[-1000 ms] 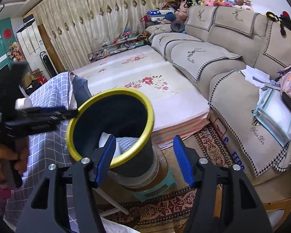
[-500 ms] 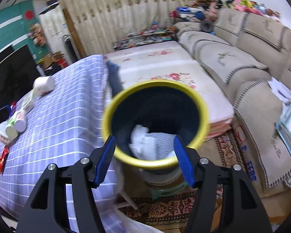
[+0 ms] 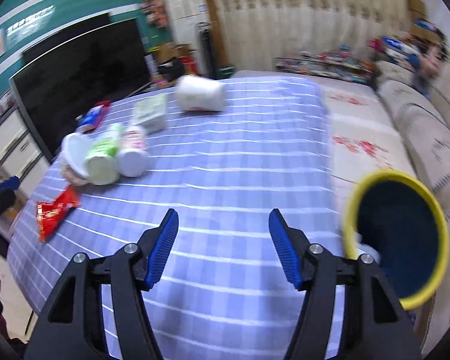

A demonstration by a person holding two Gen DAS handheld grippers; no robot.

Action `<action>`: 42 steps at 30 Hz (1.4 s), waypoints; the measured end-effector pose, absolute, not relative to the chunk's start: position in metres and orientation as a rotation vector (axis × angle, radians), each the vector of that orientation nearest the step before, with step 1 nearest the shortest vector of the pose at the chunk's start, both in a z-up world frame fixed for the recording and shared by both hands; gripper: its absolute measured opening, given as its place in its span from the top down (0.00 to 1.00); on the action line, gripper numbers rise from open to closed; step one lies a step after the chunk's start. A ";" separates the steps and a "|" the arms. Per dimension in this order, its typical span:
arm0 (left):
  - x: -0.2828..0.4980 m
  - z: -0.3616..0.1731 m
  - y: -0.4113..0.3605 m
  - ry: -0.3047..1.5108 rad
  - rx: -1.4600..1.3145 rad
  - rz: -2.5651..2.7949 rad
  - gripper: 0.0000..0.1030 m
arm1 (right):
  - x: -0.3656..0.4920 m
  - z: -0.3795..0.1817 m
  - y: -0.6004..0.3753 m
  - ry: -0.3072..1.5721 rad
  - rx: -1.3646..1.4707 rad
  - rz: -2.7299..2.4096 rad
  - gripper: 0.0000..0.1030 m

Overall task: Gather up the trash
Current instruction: 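Move both tools back toward the table, then grasp the white pill bottle with the right gripper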

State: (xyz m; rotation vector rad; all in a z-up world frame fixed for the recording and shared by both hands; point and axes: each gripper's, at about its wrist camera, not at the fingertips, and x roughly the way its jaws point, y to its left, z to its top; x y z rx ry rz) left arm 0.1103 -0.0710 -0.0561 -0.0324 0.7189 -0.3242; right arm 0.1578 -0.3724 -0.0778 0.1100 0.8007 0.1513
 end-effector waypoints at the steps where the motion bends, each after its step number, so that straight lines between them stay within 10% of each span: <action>1: 0.110 -0.059 -0.064 0.727 -0.042 -0.311 0.06 | 0.164 -0.078 -0.360 0.800 0.096 0.178 0.42; 33: 0.124 -0.090 -0.044 0.809 -0.105 -0.288 0.06 | 0.296 -0.124 -0.251 0.923 -0.084 0.340 0.41; 42: 0.124 -0.096 -0.044 0.825 -0.105 -0.289 0.06 | 0.279 -0.100 -0.263 0.835 -0.039 0.352 0.55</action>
